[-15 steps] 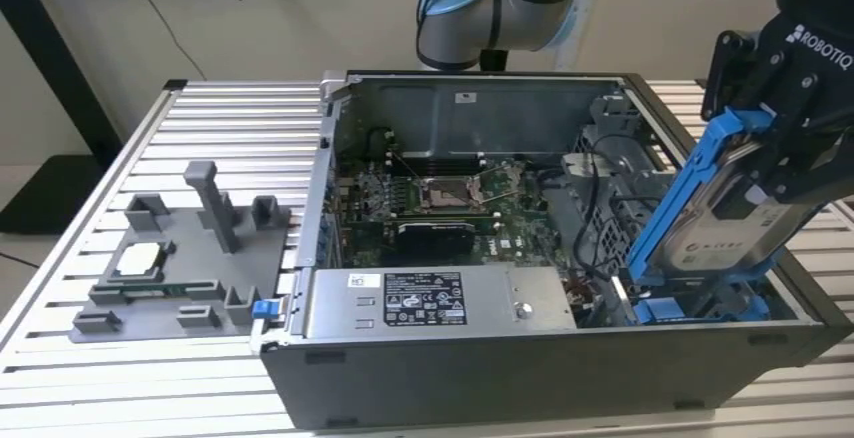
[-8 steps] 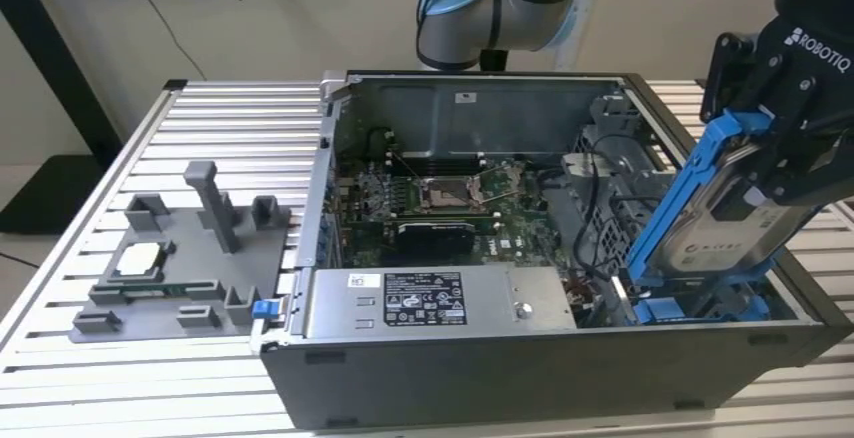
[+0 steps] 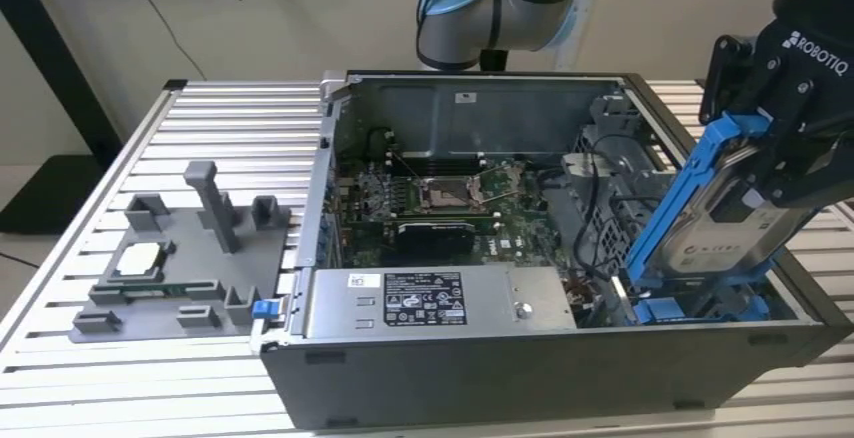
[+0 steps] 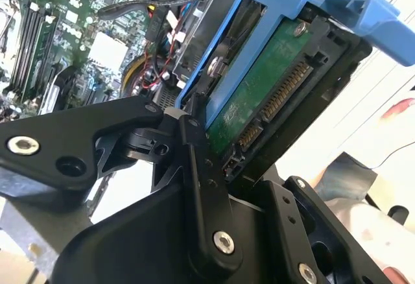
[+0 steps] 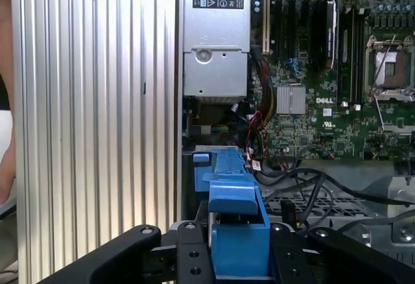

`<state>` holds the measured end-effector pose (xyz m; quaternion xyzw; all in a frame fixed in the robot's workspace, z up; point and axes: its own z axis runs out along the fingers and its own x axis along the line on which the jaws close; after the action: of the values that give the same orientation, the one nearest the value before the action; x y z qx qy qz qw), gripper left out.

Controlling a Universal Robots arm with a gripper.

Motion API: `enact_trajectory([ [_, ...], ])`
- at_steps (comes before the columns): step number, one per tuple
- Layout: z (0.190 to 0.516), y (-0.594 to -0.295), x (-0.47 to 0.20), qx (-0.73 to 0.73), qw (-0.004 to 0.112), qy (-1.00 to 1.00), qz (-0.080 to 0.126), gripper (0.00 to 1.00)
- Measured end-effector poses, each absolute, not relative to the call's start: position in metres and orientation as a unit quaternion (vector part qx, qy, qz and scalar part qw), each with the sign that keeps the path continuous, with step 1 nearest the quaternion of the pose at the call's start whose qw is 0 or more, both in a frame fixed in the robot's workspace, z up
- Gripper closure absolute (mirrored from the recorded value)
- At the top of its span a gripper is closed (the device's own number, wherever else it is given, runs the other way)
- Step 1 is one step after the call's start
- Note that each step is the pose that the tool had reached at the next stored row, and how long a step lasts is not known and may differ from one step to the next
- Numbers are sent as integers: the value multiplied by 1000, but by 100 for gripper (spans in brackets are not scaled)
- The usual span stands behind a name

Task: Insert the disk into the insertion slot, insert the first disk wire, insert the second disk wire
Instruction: 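Insert the disk into the insertion slot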

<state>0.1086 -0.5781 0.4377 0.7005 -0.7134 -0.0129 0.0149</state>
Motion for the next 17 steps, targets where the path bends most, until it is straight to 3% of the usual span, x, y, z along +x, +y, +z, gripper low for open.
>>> enact_trajectory([
  [17,424,-578,109,700,15,-713,-13,100],
])
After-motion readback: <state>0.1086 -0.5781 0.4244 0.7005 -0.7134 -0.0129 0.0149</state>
